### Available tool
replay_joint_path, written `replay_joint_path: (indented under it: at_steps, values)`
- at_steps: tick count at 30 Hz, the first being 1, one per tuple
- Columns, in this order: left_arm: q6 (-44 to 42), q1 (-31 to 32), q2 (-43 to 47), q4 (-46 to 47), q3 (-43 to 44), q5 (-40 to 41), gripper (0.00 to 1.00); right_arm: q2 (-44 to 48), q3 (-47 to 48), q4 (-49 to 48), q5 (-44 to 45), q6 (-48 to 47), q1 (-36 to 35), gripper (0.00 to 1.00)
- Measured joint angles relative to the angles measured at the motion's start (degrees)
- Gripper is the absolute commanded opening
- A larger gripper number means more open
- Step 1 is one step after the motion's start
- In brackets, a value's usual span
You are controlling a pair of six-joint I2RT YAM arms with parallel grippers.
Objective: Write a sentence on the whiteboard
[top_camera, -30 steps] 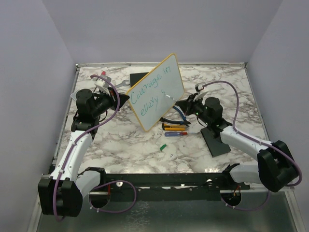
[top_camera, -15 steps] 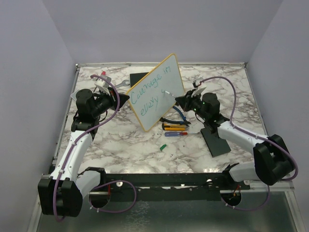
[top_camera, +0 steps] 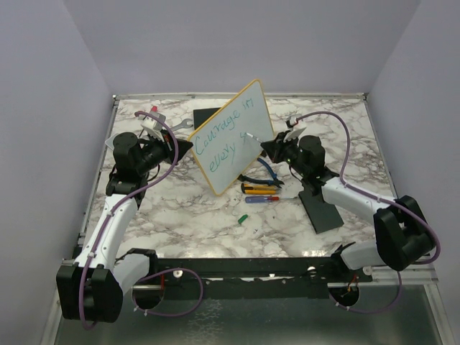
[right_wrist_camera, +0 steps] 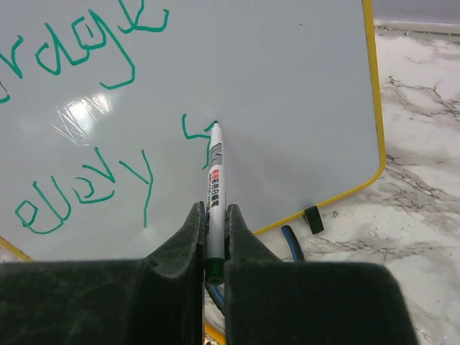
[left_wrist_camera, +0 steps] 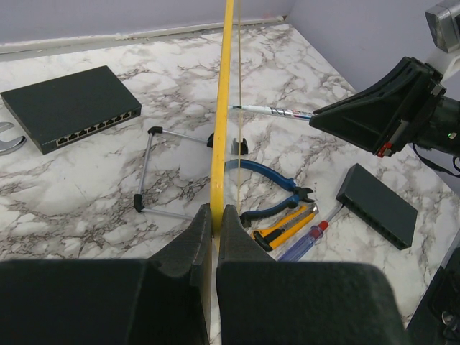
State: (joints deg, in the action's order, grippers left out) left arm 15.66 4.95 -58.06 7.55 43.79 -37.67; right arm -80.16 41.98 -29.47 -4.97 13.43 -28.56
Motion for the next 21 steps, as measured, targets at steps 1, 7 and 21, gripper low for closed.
replay_joint_path:
  at_steps: [1, 7, 21]
  values:
    - [0.0, 0.0, 0.0, 0.0, 0.0, 0.0, 0.0, -0.04, 0.09, 0.0, 0.28, 0.0, 0.02, 0.01]
    - [0.02, 0.0, 0.0, 0.0, 0.0, -0.02, 0.0, -0.22, 0.31, 0.0, 1.53, -0.02, 0.2, 0.01]
    - [0.0, 0.02, 0.0, -0.02, 0.0, -0.02, 0.0, 3.69, -0.35, -0.66, 1.07, -0.44, 0.55, 0.01]
